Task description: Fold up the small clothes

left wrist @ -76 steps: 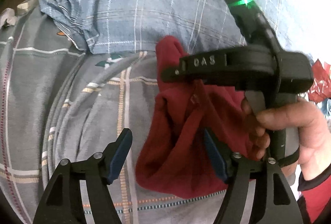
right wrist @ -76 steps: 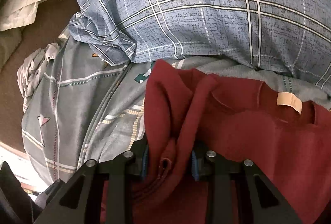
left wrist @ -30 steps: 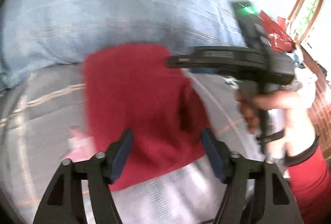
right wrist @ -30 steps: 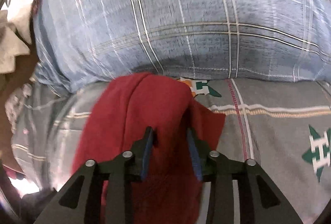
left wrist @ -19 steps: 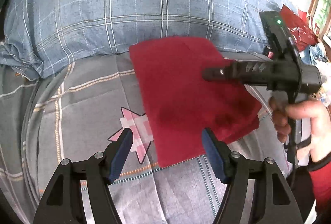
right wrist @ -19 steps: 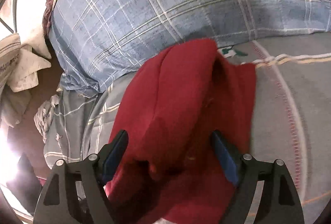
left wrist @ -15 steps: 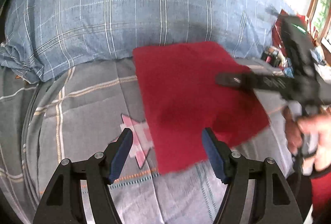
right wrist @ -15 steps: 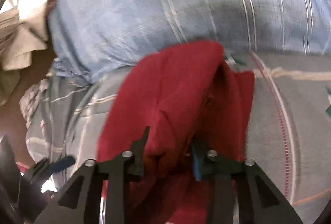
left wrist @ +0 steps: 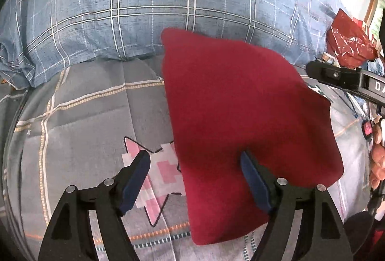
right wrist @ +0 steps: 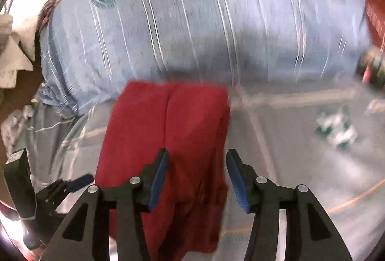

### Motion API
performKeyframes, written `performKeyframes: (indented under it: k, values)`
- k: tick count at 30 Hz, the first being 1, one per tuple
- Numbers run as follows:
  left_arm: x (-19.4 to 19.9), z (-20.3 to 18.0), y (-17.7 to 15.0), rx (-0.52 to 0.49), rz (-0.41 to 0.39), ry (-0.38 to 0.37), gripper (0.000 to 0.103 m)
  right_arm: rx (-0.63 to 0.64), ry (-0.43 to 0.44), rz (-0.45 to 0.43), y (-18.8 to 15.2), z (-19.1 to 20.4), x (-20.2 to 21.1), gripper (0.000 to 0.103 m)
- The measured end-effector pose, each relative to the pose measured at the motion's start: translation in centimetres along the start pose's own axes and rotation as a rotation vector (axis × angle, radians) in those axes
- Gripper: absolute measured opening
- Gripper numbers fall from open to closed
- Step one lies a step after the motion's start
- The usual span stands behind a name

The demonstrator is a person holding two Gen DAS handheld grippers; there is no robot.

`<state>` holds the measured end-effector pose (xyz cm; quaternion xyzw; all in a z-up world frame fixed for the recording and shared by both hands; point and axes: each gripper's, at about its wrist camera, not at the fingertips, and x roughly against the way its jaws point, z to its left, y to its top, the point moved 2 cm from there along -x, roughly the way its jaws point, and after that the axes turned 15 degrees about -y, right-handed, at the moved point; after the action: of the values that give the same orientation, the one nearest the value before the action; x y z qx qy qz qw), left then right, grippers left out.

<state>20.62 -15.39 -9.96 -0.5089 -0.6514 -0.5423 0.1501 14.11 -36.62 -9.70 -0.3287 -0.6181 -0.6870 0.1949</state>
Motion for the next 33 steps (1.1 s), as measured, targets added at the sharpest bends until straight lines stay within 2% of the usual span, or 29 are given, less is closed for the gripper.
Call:
performKeyframes:
  k: [2, 3, 5, 8, 11, 14, 17, 19, 22, 26, 29, 30, 33]
  values:
    - [-0.2, 0.1, 0.2, 0.010, 0.002, -0.002, 0.080, 0.060, 0.050, 0.013, 0.0, 1.5, -0.8, 0.047]
    - [-0.3, 0.2, 0.2, 0.015, 0.000, -0.004, 0.082, 0.074, 0.046, 0.033, -0.2, 1.8, -1.8, 0.045]
    - [-0.5, 0.3, 0.2, 0.019, -0.004, -0.016, 0.082, 0.097, -0.036, 0.079, -1.0, 2.0, -5.0, 0.039]
    - [-0.4, 0.2, 0.4, 0.011, -0.004, -0.002, 0.083, 0.075, -0.028, 0.048, -1.0, 1.4, -5.9, 0.040]
    - [-0.2, 0.2, 0.3, 0.015, -0.005, -0.001, 0.083, 0.029, -0.001, 0.045, -0.8, 0.9, -4.3, 0.043]
    - [0.1, 0.1, 0.3, 0.017, -0.010, -0.001, 0.083, 0.033, 0.020, 0.044, -1.6, 0.6, -2.0, 0.051]
    - [0.3, 0.0, 0.4, 0.023, -0.017, 0.001, 0.083, 0.081, -0.023, 0.057, -3.3, 0.9, -0.5, 0.055]
    - [0.2, 0.0, 0.3, 0.024, -0.014, -0.001, 0.083, 0.088, -0.052, 0.088, -4.6, 1.1, -1.5, 0.055]
    - [0.2, 0.0, 0.0, 0.022, -0.015, 0.002, 0.083, 0.083, -0.050, 0.141, -5.6, 1.1, -3.6, 0.057]
    - [0.7, 0.1, 0.0, 0.030, -0.025, -0.012, 0.082, 0.024, -0.022, 0.094, -4.8, 0.3, -2.4, 0.063]
    - [1.1, 0.6, 0.1, 0.058, -0.029, -0.040, 0.082, -0.046, 0.006, 0.078, -4.4, -0.7, -2.1, 0.073]
    - [1.2, 0.8, 0.2, 0.070, -0.033, -0.054, 0.082, -0.068, 0.017, 0.073, -4.3, -0.9, -2.2, 0.077]
    - [1.8, 1.6, 0.7, 0.116, -0.065, -0.115, 0.082, -0.120, 0.028, 0.064, -3.8, -1.7, -2.5, 0.080]
